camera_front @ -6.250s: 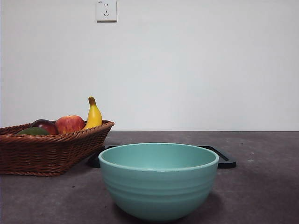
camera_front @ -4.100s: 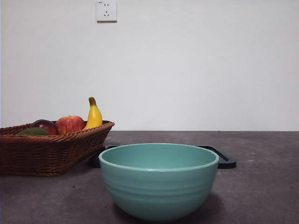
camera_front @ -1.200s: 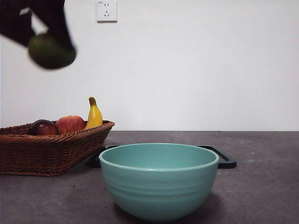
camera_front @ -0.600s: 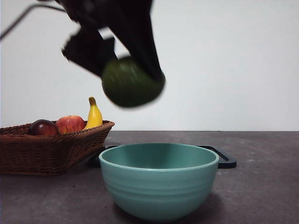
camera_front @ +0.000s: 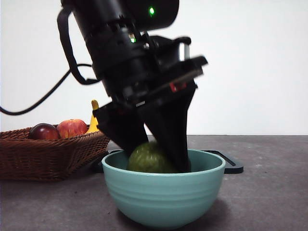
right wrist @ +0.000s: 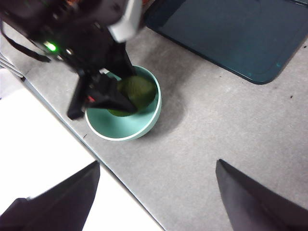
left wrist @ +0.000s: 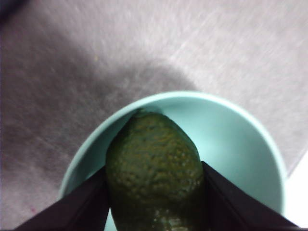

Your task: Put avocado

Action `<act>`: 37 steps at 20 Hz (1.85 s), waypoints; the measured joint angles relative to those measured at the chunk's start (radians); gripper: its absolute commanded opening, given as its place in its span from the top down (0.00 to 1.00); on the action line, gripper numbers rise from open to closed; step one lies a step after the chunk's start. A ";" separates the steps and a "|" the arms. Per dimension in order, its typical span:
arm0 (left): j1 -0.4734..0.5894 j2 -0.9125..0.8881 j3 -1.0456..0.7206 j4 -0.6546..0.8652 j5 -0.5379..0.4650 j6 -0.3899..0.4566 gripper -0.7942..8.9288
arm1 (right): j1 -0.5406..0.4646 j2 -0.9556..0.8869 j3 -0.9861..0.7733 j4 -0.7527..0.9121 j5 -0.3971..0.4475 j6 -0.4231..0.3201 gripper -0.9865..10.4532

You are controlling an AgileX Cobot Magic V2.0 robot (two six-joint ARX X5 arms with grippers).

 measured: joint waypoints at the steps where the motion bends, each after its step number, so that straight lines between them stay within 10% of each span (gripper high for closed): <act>1: -0.001 0.011 0.000 0.000 0.000 0.003 0.70 | 0.000 0.000 0.000 0.000 0.000 0.000 0.58; 20: -0.021 0.002 0.151 -0.142 0.000 0.008 0.56 | 0.000 0.000 0.000 0.000 0.000 0.000 0.58; 37: 0.279 -0.585 0.167 -0.373 0.034 0.068 0.57 | 0.002 0.117 0.000 0.014 -0.130 0.000 0.58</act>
